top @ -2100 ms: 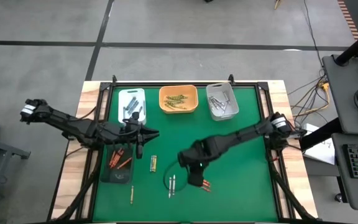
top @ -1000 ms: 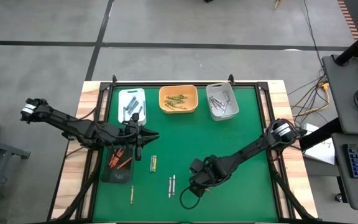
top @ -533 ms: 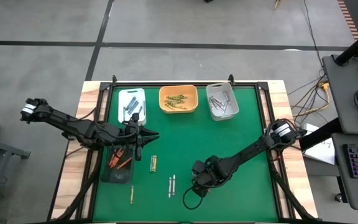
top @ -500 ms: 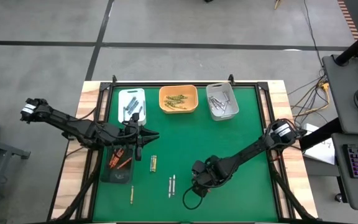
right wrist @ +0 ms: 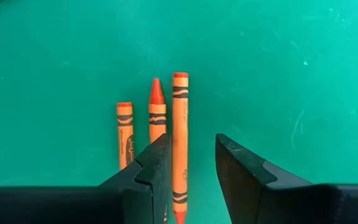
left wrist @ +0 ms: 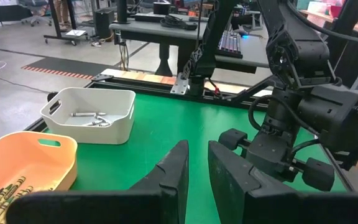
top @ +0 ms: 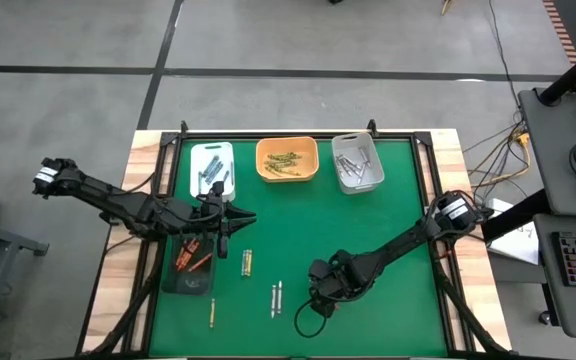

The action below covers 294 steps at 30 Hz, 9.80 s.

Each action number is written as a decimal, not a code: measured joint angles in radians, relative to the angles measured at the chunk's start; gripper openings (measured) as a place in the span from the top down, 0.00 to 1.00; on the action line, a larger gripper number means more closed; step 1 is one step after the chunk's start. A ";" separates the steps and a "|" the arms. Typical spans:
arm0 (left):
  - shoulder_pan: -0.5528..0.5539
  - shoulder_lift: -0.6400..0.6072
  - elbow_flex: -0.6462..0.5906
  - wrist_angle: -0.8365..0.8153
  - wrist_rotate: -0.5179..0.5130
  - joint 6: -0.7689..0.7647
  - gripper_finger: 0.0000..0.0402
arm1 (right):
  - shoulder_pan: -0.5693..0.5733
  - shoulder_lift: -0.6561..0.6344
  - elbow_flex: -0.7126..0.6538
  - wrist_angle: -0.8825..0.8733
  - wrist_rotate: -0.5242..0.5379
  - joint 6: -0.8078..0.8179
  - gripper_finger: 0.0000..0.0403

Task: Sort crayons
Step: Put the orange crayon into the black bin, then put the blue crayon into the white bin

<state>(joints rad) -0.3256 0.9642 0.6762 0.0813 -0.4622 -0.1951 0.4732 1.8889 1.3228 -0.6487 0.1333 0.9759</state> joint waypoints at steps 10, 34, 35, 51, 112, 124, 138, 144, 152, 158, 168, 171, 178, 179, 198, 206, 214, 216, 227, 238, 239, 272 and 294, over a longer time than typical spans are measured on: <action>0.000 0.000 0.000 -0.001 0.000 0.000 0.89 | 0.000 0.000 -0.026 0.010 0.033 -0.025 0.72; -0.019 0.000 -0.030 0.041 0.000 -0.005 0.89 | -0.012 -0.006 -0.118 0.066 0.101 -0.179 0.93; -0.019 0.000 -0.038 0.056 0.000 -0.004 0.89 | -0.014 -0.007 -0.117 0.062 0.102 -0.197 0.95; -0.019 0.009 -0.062 0.168 0.001 0.014 0.89 | -0.067 -0.297 -0.243 0.180 0.326 -0.450 0.98; 0.047 0.634 0.031 1.106 0.157 0.341 0.87 | -0.267 -0.419 -0.613 1.617 -0.028 -1.073 0.90; 0.043 0.603 0.030 1.074 0.155 0.325 1.00 | -0.269 -0.444 -0.612 1.582 -0.025 -1.050 0.72; 0.054 0.454 0.029 0.263 0.157 0.204 0.99 | -0.270 -0.521 -0.440 0.836 0.182 -0.882 0.74; 0.075 0.491 0.028 0.185 0.194 0.225 0.87 | -0.269 -0.519 -0.329 0.581 0.182 -0.857 0.75; 0.110 0.567 0.029 0.209 0.248 0.291 0.62 | -0.255 -0.523 -0.266 0.445 0.174 -0.838 0.74; 0.134 0.651 0.030 0.283 0.300 0.359 0.59 | -0.246 -0.531 -0.275 0.444 0.174 -0.836 0.76; 0.178 0.815 0.101 0.245 0.352 0.405 0.63 | -0.242 -0.536 -0.291 0.443 0.174 -0.826 0.76; 0.184 0.851 0.126 0.199 0.352 0.422 0.64 | -0.240 -0.536 -0.293 0.442 0.174 -0.826 0.76; 0.190 0.866 0.140 0.131 0.352 0.434 0.67 | -0.240 -0.536 -0.294 0.444 0.174 -0.827 0.78; 0.191 0.866 0.138 0.133 0.352 0.434 0.68 | -0.240 -0.536 -0.294 0.444 0.174 -0.827 0.78; 0.213 0.849 0.131 0.097 0.348 0.436 0.99 | -0.240 -0.536 -0.294 0.444 0.174 -0.829 0.78; 0.199 0.711 0.167 -0.027 0.341 0.349 1.00 | -0.240 -0.536 -0.294 0.439 0.174 -0.830 0.80; 0.126 0.474 0.276 -0.442 0.344 0.124 1.00 | -0.240 -0.540 -0.295 0.403 0.174 -0.817 0.79; 0.101 0.426 0.310 -0.569 0.338 0.026 1.00 | -0.240 -0.541 -0.295 0.395 0.174 -0.816 0.80; -0.143 0.334 0.509 -1.355 0.317 -0.775 1.00 | -0.240 -0.541 -0.295 0.390 0.174 -0.820 0.81; -0.355 0.391 0.446 -1.524 0.403 -1.315 1.00 | -0.240 -0.541 -0.296 0.391 0.174 -0.819 0.80; -0.359 0.401 0.431 -1.517 0.403 -1.333 1.00 | -0.240 -0.541 -0.296 0.391 0.174 -0.819 0.80; -0.358 0.478 0.388 -1.201 0.122 -1.025 0.81 | -0.208 -0.541 -0.296 0.391 -0.286 -0.316 0.82; -0.317 0.493 0.388 -0.738 -0.227 -0.429 0.81 | -0.157 -0.540 -0.297 -0.139 -0.290 -0.164 0.83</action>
<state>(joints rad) -0.6428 1.4572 1.0637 -0.6571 -0.6896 -0.6240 0.3164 1.3491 1.0256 -0.7880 -0.1563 0.8121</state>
